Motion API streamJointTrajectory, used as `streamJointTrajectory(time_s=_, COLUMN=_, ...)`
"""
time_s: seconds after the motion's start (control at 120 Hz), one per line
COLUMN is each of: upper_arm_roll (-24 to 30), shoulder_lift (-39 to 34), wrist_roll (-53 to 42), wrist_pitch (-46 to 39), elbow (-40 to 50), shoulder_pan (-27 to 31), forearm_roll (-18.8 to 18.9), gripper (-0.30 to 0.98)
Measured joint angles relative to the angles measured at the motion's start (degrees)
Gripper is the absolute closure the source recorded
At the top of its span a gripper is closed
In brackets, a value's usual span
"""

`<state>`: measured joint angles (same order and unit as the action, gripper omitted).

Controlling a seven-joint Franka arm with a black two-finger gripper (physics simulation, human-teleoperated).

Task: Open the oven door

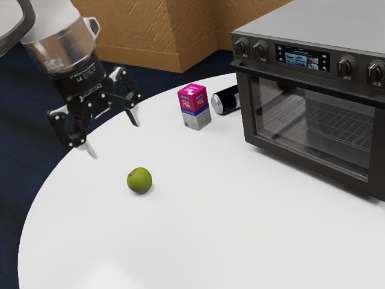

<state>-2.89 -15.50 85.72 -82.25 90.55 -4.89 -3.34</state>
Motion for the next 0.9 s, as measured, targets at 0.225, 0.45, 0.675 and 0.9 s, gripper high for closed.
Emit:
streamJointTrajectory(time_s=0.225, upper_arm_roll=5.3, shoulder_lift=2.2, wrist_roll=20.0, wrist_pitch=-2.3, elbow=-1.1, shoulder_pan=-3.8, forearm_roll=2.3, gripper=0.0)
streamJointTrajectory(time_s=0.45, upper_arm_roll=11.2, shoulder_lift=13.2, wrist_roll=32.2, wrist_pitch=-5.4, elbow=-16.6, shoulder_pan=-5.1, forearm_roll=9.0, gripper=0.0)
streamJointTrajectory(time_s=0.675, upper_arm_roll=15.5, shoulder_lift=17.4, wrist_roll=37.2, wrist_pitch=-13.5, elbow=-17.7, shoulder_pan=-6.4, forearm_roll=11.8, gripper=0.0)
streamJointTrajectory(time_s=0.9, upper_arm_roll=15.6, shoulder_lift=22.3, wrist_roll=36.7, wrist_pitch=-21.6, elbow=-20.1, shoulder_pan=-5.7, forearm_roll=13.3, gripper=0.0)
